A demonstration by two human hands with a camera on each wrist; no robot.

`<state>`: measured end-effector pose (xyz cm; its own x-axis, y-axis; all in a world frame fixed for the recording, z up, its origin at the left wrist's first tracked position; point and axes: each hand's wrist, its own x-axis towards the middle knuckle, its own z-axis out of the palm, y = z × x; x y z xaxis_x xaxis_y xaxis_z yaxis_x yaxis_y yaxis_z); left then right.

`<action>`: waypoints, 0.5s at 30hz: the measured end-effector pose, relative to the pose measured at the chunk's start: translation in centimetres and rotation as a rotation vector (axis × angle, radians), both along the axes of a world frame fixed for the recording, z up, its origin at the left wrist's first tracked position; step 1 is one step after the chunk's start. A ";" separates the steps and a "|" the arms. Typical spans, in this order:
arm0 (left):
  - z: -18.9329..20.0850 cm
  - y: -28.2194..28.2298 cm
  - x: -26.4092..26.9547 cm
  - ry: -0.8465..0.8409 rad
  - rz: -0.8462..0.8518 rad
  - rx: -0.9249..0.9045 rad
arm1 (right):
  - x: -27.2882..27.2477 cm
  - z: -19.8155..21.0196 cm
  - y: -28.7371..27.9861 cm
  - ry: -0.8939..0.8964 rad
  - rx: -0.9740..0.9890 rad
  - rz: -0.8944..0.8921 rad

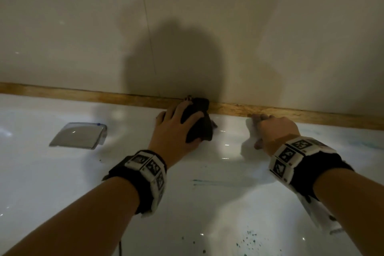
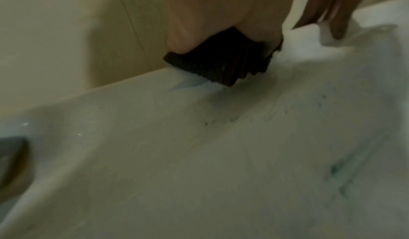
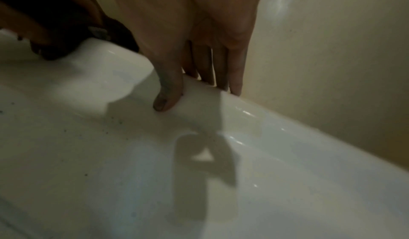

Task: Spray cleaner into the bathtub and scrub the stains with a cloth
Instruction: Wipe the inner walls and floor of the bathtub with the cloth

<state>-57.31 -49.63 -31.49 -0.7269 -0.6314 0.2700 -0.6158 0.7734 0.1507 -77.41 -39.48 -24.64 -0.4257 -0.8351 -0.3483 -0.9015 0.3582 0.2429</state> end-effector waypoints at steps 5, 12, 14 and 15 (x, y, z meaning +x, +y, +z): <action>-1.9 1.3 3.1 0.061 -0.016 -0.147 | 0.1 0.1 -0.1 -0.006 0.007 -0.016; -3.4 3.1 6.8 0.044 -0.253 -0.105 | 0.3 0.2 0.1 0.004 -0.005 -0.014; -2.5 3.1 7.9 0.145 -0.236 -0.065 | 0.3 0.3 0.1 0.003 -0.005 -0.010; -1.8 2.6 8.0 0.221 -0.180 -0.068 | 0.3 0.3 0.1 0.003 -0.007 -0.008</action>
<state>-49.33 -47.03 -33.27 -0.7444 -0.4728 0.4715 -0.4259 0.8800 0.2102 -77.11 -39.37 -24.36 -0.4340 -0.8340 -0.3409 -0.8976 0.3676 0.2434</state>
